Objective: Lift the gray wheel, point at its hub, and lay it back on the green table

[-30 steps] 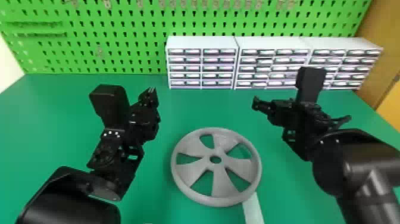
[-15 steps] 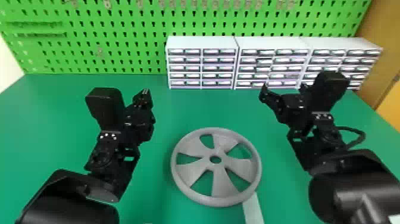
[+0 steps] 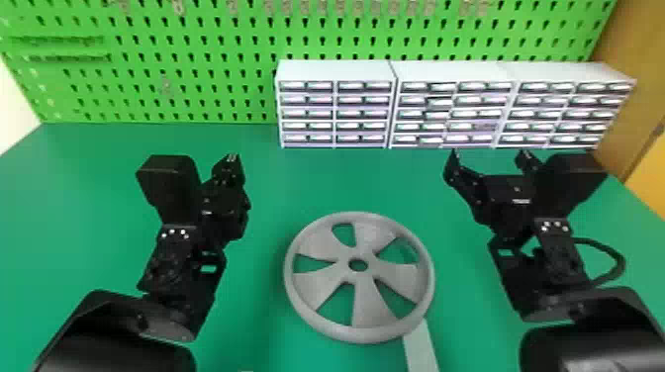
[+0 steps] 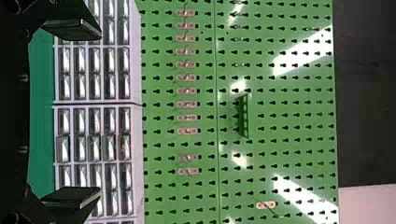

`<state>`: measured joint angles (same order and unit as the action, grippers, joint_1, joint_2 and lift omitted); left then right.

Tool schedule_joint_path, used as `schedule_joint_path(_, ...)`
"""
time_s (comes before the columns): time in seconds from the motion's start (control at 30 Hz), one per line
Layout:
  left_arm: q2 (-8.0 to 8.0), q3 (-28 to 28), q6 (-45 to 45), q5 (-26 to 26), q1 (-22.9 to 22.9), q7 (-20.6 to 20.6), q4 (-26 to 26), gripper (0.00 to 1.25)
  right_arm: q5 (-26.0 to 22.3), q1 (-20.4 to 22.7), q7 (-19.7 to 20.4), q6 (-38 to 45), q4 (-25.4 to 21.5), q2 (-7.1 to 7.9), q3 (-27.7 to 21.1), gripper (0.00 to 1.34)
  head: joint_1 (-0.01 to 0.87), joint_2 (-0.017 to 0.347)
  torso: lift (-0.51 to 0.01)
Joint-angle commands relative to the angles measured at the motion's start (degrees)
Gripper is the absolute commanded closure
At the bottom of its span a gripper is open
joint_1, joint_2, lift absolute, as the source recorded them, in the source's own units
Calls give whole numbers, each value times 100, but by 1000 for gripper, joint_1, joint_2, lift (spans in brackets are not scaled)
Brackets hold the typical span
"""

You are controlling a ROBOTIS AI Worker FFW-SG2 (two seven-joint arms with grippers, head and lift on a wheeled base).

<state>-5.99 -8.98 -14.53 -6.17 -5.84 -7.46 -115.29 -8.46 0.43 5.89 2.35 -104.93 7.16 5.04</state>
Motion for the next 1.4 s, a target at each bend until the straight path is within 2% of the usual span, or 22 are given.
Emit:
schedule_joint_path(0.0, 19, 28, 29, 29, -5, -1, 24, 1200, 3, 72, 0, -33, -1, -13, -46, 127, 692, 48, -93)
schedule_joint_path(0.07, 19, 28, 29, 20, 4, -1, 33, 1199, 3, 72, 0, -25, -1, -13, -38, 127, 692, 48, -93)
schedule_joint_path(0.13, 19, 28, 29, 37, 13, -19, 41, 1078, 11, 72, 0, 11, -1, -5, -38, 127, 692, 48, -93)
schedule_joint_path(0.17, 19, 28, 29, 20, 4, -45, 41, 973, 11, 72, 0, 28, -1, -5, -29, 127, 692, 48, -93)
schedule_joint_path(0.2, 28, 28, 29, -24, 13, -45, 59, 785, 11, 72, 0, 37, -1, -5, -20, 127, 692, 48, -93)
schedule_joint_path(0.33, 28, 11, 46, 20, 13, -45, 77, 220, 11, 80, 0, 55, -1, 4, -11, 127, 692, 48, -93)
schedule_joint_path(0.37, 28, 11, 38, 20, 22, -45, 77, 121, 3, 80, 0, 55, -1, 4, -3, 127, 692, 48, -93)
schedule_joint_path(0.43, 28, 2, 46, 37, 31, -45, 94, -1, 11, 80, 0, 72, -1, 4, -3, 127, 692, 48, -93)
schedule_joint_path(1.37, 37, 37, 249, -103, 48, 52, 279, -1, 38, 98, 0, 151, -1, 4, -29, 127, 692, 48, -93)
